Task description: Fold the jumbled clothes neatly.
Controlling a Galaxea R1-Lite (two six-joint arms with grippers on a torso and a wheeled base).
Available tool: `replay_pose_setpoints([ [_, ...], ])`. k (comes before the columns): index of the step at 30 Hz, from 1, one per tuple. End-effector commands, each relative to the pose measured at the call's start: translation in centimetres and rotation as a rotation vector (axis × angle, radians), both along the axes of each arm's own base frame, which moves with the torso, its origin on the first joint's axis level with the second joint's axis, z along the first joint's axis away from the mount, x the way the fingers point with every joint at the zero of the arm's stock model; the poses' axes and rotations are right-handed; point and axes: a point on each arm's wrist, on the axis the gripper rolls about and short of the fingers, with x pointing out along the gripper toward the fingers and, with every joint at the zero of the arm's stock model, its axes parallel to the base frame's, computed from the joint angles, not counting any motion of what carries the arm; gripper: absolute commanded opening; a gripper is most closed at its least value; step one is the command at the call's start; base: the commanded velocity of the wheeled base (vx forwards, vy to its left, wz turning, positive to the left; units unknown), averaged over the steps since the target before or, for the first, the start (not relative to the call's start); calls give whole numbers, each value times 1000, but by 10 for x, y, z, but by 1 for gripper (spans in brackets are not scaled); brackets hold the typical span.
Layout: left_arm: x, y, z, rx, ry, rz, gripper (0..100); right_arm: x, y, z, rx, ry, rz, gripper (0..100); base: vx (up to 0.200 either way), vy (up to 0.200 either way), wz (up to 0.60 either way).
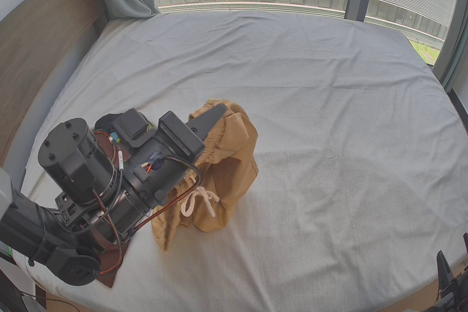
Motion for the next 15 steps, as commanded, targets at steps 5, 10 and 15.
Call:
replay_pose_setpoints([
  [5,-3,-10,-3,11,3,-101,0,0,0,-5,-1,0,0,100,0,0,0],
  [10,0,-18,-6,25,1,-169,0,0,0,-5,-1,0,0,100,0,0,0],
  [15,1,-31,-12,35,6,-221,0,0,0,-5,-1,1,-1,100,0,0,0],
])
